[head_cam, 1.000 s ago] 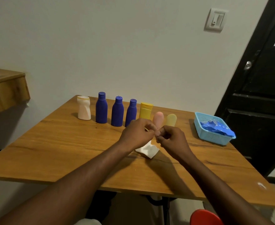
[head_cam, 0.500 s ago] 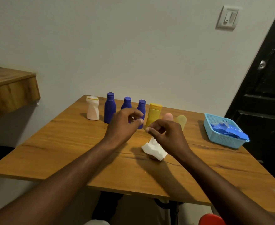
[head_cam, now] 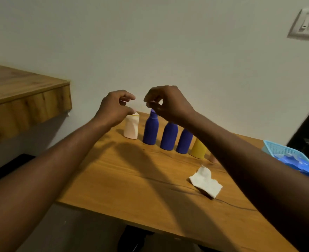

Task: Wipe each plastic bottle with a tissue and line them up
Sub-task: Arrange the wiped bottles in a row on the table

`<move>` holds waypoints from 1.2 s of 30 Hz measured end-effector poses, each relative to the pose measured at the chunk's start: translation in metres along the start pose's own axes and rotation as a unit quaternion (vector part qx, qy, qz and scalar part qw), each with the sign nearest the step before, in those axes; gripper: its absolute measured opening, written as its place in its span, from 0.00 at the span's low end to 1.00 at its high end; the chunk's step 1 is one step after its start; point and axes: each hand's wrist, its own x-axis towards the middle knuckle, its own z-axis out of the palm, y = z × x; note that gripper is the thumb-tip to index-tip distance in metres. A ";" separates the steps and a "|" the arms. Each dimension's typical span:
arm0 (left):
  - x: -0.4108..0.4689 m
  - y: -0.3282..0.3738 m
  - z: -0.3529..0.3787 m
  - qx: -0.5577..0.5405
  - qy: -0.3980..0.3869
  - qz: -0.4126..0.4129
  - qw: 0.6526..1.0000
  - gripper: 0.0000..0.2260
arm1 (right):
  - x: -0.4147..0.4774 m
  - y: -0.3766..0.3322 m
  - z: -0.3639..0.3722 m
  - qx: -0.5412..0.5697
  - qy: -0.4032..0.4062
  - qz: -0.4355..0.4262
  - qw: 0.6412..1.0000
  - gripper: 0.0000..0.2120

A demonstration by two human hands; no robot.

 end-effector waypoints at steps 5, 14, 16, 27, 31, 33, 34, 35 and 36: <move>0.027 -0.042 -0.007 0.027 -0.068 -0.074 0.995 0.26 | 0.055 0.006 0.037 -0.147 -0.106 -0.026 0.983 0.11; 0.029 -0.116 0.021 -0.042 -0.119 -0.131 0.983 0.37 | 0.098 0.016 0.091 -0.239 -0.253 -0.021 0.937 0.22; 0.027 -0.126 0.030 -0.054 -0.113 -0.123 0.984 0.37 | 0.106 0.020 0.098 -0.221 -0.261 -0.010 0.940 0.21; 0.035 -0.148 0.063 -0.042 -0.066 -0.091 0.993 0.29 | 0.133 0.037 0.118 -0.054 -0.271 0.101 0.956 0.16; 0.051 -0.151 0.060 -0.072 -0.056 -0.063 0.994 0.26 | 0.148 0.045 0.115 -0.012 -0.247 0.120 0.961 0.18; 0.065 -0.152 0.059 -0.079 -0.049 -0.057 0.994 0.24 | 0.159 0.053 0.116 0.002 -0.239 0.136 0.961 0.20; 0.073 -0.153 0.059 -0.079 -0.044 -0.057 0.994 0.23 | 0.165 0.058 0.116 0.002 -0.239 0.143 0.960 0.20; 0.082 -0.155 0.061 -0.078 -0.038 -0.060 0.994 0.22 | 0.172 0.063 0.119 0.001 -0.243 0.148 0.959 0.19; 0.091 -0.156 0.063 -0.075 -0.031 -0.062 0.995 0.22 | 0.178 0.068 0.121 -0.001 -0.246 0.151 0.957 0.19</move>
